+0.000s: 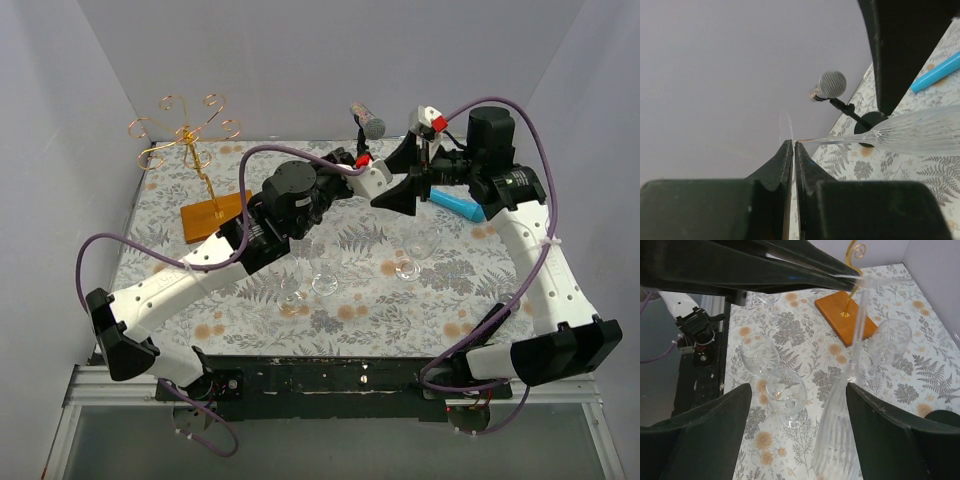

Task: Place the wine glass upside down on the wine glass rack
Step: Turn the wine glass upside down at the wine rack.

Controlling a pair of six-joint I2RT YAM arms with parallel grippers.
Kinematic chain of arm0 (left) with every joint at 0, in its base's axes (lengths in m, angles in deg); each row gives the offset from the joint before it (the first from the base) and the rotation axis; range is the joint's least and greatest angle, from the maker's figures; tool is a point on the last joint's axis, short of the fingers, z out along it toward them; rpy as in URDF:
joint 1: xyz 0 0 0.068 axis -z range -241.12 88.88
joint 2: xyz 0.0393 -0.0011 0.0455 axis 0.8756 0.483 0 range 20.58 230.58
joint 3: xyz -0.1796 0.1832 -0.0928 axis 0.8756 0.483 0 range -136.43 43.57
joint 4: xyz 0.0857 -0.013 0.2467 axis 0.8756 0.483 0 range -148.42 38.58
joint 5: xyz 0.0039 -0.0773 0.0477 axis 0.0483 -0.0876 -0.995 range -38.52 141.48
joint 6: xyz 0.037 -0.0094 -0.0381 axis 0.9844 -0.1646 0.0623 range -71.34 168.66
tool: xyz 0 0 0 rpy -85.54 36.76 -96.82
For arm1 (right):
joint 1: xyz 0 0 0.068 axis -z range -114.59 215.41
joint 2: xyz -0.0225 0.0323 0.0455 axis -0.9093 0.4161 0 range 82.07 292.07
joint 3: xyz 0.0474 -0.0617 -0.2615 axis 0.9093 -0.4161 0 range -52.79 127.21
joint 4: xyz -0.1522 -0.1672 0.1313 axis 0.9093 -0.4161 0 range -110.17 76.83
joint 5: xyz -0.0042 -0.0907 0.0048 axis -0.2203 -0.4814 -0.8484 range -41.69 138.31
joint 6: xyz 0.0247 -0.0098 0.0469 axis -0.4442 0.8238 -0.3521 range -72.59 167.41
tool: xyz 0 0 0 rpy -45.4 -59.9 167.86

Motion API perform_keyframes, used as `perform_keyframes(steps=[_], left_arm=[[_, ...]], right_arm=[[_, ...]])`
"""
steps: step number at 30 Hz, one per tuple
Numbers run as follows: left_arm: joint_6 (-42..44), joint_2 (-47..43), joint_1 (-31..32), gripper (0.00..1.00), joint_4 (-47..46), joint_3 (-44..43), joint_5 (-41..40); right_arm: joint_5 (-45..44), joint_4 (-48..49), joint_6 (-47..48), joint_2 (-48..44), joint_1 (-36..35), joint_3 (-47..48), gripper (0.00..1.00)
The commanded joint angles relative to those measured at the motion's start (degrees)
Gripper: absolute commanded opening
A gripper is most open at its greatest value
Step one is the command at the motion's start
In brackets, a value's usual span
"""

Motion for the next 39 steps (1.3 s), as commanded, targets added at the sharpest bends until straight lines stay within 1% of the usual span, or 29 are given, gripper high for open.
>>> perform_keyframes(steps=[1,2,3,6,14,15,19,23,26,28,31,35,37,39], left_arm=[[4.1,-2.3,1.7,0.00,-8.1,1.0,2.4],[4.1,-2.3,2.1,0.00,-8.1,1.1,2.9],[4.1,-2.2,2.4,0.00,-9.8,1.4,3.3],[4.4,-1.8,3.3,0.00,-10.1,1.8,4.3],[3.3,-1.8,4.9,0.00,-10.1,2.5,6.3],[3.1,-1.7,5.0,0.00,-10.1,2.5,6.5],[2.9,-1.7,5.2,0.00,-9.9,2.5,6.8],[2.9,-1.8,5.3,0.00,-9.8,2.8,6.9],[2.7,-1.8,5.3,0.00,-9.6,3.1,7.1],[2.6,-1.9,5.3,0.00,-9.3,3.1,7.3],[1.5,-2.2,5.3,0.00,-9.2,3.4,7.7],[-2.3,-3.8,5.4,0.00,-9.0,3.7,8.9],[-5.9,-5.1,5.4,0.17,-8.8,3.7,10.0],[-8.9,-6.8,5.2,0.27,-6.9,4.3,10.9]], right_arm=[[-4.2,5.2,-5.3,1.9,0.1,2.8,0.83],[-3.9,6.0,-6.0,2.2,-0.1,2.6,0.83],[-3.2,6.5,-6.7,2.7,-0.1,2.5,0.81],[-1.5,8.3,-9.3,3.6,-0.4,2.5,0.74],[-2.7,9.9,-9.8,4.2,-0.7,2.7,0.71],[-2.2,10.2,-10.3,4.5,-0.7,2.8,0.69],[-0.3,10.2,-10.9,5.2,-1.0,3.1,0.54],[0.9,10.5,-10.9,5.0,-1.1,2.6,0.31],[1.5,10.7,-10.9,4.7,-1.1,2.3,0.17],[1.9,10.9,-11.2,4.6,-1.1,2.2,0.11],[2.4,11.4,-11.6,4.6,-1.1,1.9,0.05],[2.0,11.8,-11.7,4.3,-1.1,1.1,0.04],[1.8,11.8,-11.4,4.2,-1.0,0.7,0.04],[1.7,11.8,-11.1,4.0,-1.0,0.4,0.04]])
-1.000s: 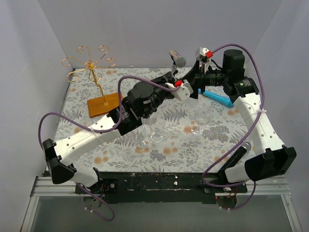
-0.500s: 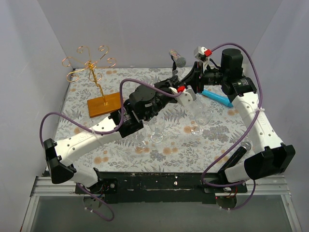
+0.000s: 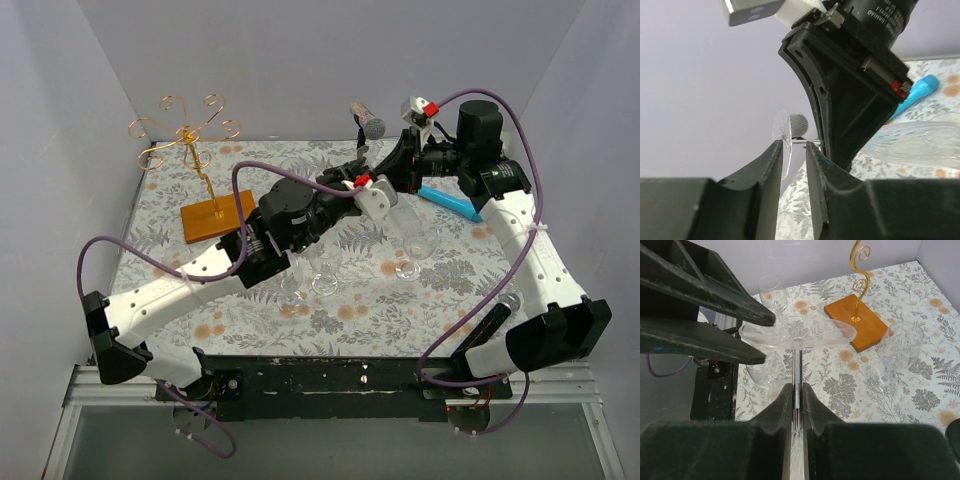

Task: Place the wine glass upside down on the wine glass rack
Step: Turn the wine glass upside down at the wine rack.

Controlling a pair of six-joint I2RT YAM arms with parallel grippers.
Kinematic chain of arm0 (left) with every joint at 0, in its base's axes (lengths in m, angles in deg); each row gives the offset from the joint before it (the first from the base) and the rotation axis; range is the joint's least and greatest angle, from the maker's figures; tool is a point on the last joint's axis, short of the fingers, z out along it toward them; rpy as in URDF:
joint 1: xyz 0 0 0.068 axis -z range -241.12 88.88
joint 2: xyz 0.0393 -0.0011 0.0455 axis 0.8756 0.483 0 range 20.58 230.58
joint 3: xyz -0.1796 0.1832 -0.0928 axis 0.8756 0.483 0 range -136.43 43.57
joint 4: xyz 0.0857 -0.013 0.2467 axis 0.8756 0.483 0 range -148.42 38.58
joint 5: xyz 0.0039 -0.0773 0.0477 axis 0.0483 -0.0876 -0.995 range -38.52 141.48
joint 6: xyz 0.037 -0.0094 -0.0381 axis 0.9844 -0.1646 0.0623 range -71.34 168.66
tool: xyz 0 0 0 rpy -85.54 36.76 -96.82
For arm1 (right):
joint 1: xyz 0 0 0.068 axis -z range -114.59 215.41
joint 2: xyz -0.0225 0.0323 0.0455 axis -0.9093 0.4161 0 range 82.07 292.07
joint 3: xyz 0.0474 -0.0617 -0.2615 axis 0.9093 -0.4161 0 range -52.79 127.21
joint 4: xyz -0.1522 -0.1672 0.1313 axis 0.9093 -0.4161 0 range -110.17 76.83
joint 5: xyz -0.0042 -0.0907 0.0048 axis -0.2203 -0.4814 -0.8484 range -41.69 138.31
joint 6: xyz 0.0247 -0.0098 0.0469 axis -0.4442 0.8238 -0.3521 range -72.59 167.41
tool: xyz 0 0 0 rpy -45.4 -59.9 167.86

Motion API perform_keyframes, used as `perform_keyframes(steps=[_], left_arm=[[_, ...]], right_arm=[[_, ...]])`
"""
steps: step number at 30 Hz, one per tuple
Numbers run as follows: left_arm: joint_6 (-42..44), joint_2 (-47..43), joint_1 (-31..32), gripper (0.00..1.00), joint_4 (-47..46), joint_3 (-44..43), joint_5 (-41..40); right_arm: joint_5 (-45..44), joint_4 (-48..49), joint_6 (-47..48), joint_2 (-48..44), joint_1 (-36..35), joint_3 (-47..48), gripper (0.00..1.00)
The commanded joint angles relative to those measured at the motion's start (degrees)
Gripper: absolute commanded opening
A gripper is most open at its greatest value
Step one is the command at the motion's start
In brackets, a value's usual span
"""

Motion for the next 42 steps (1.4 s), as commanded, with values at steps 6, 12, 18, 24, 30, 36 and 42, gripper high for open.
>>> perform_keyframes(steps=[6,12,18,24,30,36,42], left_arm=[[-20.8,-10.3,0.2,0.71,2.5,2.8,4.4],[-42.3,-15.8,-0.6,0.98,7.4,2.5,0.7],[-68.9,-18.6,-16.9,0.98,14.1,0.7,23.3],[-93.8,-18.2,-30.5,0.98,2.6,9.1,44.7],[-117.7,-13.8,-32.9,0.98,-22.0,16.9,57.0],[-124.5,-10.3,-32.8,0.98,-29.0,16.6,58.3],[-129.8,-8.0,-32.2,0.87,-32.3,17.3,58.8]], right_arm=[[2.0,3.4,0.5,-1.0,-0.3,-0.2,0.03],[4.3,3.2,4.2,-1.6,-0.3,-1.0,0.04],[7.6,8.7,5.1,-2.8,-0.3,-2.4,0.04],[12.1,22.5,-2.5,-4.6,-0.4,-5.6,0.04],[14.9,32.2,-10.9,-4.8,-0.4,-6.9,0.04],[17.0,56.8,-30.0,-4.6,-0.5,-13.4,0.04],[19.3,97.1,-61.6,0.3,-1.2,-17.1,0.04]])
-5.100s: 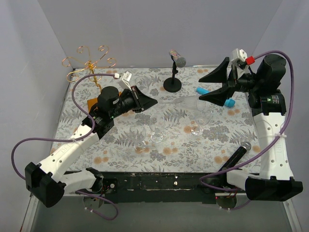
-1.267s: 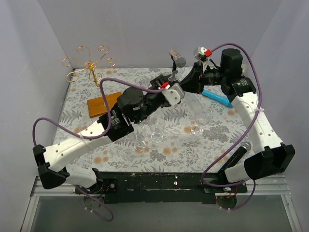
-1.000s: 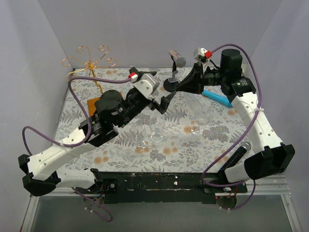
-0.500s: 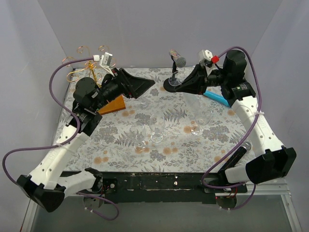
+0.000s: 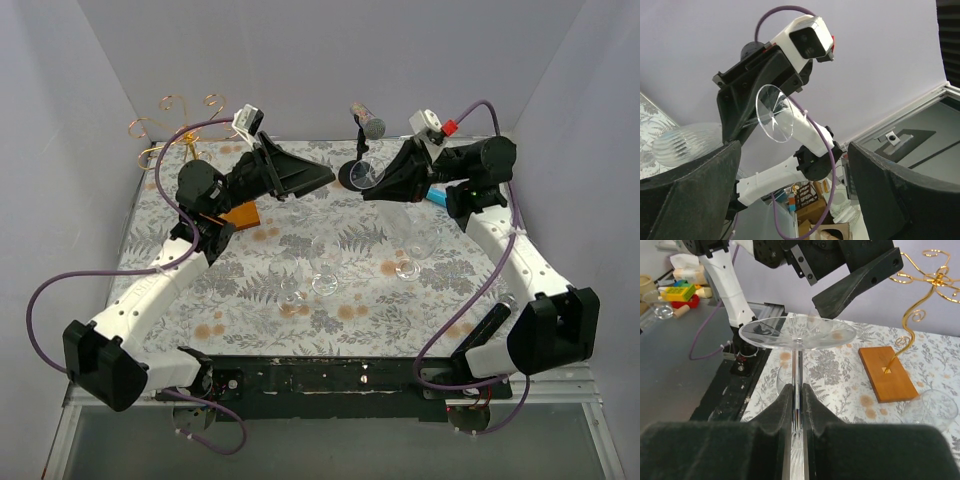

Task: Place the wine glass upside down on the wine glass rack
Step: Turn the wine glass upside down at the wine rack.

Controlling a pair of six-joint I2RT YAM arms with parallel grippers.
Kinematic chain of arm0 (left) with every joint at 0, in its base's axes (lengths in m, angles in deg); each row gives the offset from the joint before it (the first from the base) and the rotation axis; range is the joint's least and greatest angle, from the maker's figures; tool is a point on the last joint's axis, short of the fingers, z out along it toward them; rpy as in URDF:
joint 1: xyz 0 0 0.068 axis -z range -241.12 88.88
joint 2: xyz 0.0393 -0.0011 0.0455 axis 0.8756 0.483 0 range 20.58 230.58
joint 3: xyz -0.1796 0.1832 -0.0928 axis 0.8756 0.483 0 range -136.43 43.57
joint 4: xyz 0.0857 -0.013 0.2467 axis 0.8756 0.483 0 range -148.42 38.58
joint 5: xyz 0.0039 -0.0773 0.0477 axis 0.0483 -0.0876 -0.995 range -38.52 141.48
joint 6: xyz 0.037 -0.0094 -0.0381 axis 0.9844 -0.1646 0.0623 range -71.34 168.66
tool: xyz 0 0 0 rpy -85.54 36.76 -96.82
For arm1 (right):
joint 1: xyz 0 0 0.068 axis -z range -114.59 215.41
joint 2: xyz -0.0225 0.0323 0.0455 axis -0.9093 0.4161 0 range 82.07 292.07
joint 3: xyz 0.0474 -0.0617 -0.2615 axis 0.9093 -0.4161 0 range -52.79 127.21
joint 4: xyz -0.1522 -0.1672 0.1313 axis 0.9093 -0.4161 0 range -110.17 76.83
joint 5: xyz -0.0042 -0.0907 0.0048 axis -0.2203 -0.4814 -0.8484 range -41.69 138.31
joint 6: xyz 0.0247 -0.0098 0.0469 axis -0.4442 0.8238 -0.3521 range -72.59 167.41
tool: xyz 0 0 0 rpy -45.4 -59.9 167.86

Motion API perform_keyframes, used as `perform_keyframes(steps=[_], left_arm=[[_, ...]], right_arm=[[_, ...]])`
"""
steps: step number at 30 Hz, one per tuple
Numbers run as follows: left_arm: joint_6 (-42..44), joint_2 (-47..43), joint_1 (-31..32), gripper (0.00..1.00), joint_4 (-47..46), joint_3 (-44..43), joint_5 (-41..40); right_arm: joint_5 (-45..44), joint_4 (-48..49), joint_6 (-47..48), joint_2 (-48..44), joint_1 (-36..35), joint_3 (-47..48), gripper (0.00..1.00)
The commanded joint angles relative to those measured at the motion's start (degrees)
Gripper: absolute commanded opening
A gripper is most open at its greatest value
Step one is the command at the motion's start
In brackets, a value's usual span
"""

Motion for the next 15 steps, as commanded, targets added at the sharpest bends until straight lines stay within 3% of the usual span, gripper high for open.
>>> perform_keyframes(steps=[1,8,15], left_arm=[[-9.2,1.1,0.7,0.86,-4.6,-0.1,1.9],[-6.5,2.7,2.6,0.82,2.6,-3.0,1.2],[-6.7,5.5,5.1,0.73,3.7,-5.7,0.8]], right_arm=[[2.6,35.4,-27.3,3.5,-0.9,1.0,0.04],[3.1,37.6,-29.9,5.2,-1.4,2.3,0.04],[3.4,36.6,-29.0,5.3,-1.6,2.2,0.05]])
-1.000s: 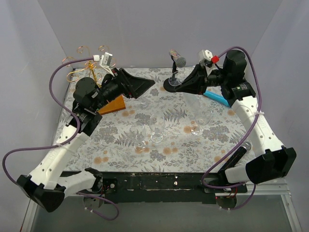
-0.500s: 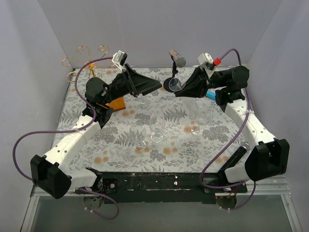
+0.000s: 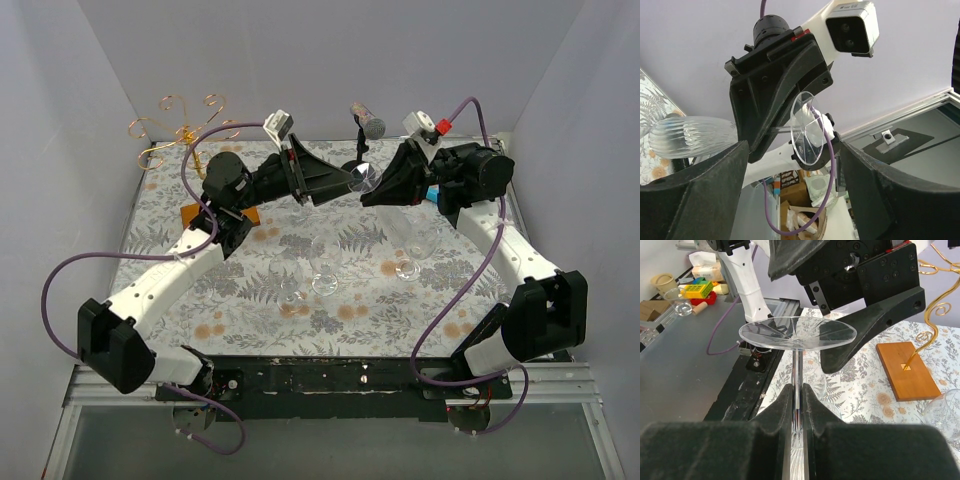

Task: Place the wine glass upside down on the wine glass rack
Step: Turn the wine glass upside down at the wine rack.

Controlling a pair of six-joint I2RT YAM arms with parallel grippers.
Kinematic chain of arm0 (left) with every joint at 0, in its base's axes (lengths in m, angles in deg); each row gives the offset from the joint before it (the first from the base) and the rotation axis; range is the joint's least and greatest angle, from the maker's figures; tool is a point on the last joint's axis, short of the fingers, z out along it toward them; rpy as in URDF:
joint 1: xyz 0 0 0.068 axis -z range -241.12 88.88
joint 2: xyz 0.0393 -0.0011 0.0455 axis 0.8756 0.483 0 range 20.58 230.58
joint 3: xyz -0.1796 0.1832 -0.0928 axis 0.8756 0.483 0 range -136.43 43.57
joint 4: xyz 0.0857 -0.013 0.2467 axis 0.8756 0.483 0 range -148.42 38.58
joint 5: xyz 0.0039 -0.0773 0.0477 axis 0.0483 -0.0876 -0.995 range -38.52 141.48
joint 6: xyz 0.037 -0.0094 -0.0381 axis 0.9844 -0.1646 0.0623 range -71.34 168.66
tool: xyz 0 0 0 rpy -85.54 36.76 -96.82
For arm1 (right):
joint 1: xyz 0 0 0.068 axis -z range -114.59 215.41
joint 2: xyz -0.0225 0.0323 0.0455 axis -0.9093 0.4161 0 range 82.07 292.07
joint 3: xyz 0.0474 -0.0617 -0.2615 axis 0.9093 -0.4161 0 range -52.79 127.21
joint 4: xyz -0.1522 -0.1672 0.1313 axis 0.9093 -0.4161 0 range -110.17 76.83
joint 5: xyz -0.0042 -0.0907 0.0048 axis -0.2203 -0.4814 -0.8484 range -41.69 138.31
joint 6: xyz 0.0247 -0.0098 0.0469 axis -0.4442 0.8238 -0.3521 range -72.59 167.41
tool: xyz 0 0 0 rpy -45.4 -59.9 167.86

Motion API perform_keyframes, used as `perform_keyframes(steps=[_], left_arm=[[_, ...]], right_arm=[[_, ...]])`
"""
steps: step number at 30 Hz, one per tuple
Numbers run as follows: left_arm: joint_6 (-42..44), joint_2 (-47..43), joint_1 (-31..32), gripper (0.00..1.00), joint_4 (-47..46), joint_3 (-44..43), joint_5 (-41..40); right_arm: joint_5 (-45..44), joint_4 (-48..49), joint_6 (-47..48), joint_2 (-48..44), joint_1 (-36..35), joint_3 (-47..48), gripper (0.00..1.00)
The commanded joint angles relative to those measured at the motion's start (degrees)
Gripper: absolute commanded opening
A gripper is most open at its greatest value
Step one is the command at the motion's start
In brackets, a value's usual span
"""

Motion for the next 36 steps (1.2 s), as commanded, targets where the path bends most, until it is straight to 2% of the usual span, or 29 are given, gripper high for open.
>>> perform_keyframes(steps=[1,4,13,20,21,22,27,28,29,33,34,36], left_arm=[[-5.1,0.5,1.4,0.70,0.6,-3.8,0.0],[-6.5,1.2,2.0,0.58,-0.8,-4.2,0.3],[-9.1,1.0,2.6,0.37,-2.9,-3.6,0.9],[-9.8,1.5,2.6,0.16,-3.6,-3.3,1.4],[-10.1,1.5,2.6,0.11,-4.2,-2.9,1.5],[-10.5,1.6,2.6,0.00,-5.0,-2.6,1.7],[-11.3,1.6,2.6,0.00,-6.1,-2.0,2.0],[-11.3,1.6,2.6,0.00,-6.0,-2.0,2.0],[-11.3,1.4,2.6,0.00,-6.0,-2.0,2.0],[-11.0,0.7,2.6,0.00,-5.7,-1.8,2.1],[-10.9,0.5,2.6,0.00,-5.8,-1.5,2.2],[-11.0,-0.1,2.6,0.00,-5.9,-1.2,2.3]], right_arm=[[0.3,6.0,-1.1,-0.5,-0.4,2.2,0.05],[0.6,6.1,-1.0,-0.6,-0.4,2.1,0.05],[1.0,6.5,-0.9,-0.4,-0.4,1.8,0.05],[1.8,7.6,-1.0,-0.9,-0.4,1.0,0.05],[2.0,8.0,-1.2,-1.0,-0.4,0.9,0.05],[2.2,8.3,-1.4,-1.0,-0.4,0.7,0.06],[3.0,12.6,-4.9,-0.7,-0.4,0.8,0.09],[3.4,14.6,-6.6,-0.3,-0.5,1.1,0.12],[3.8,16.8,-8.4,0.2,-0.5,1.4,0.20],[6.1,31.3,-22.4,2.5,-0.5,3.9,0.56],[7.2,34.8,-25.0,3.2,-0.5,4.9,0.61],[8.5,34.8,-26.2,3.5,-0.5,5.8,0.64]])
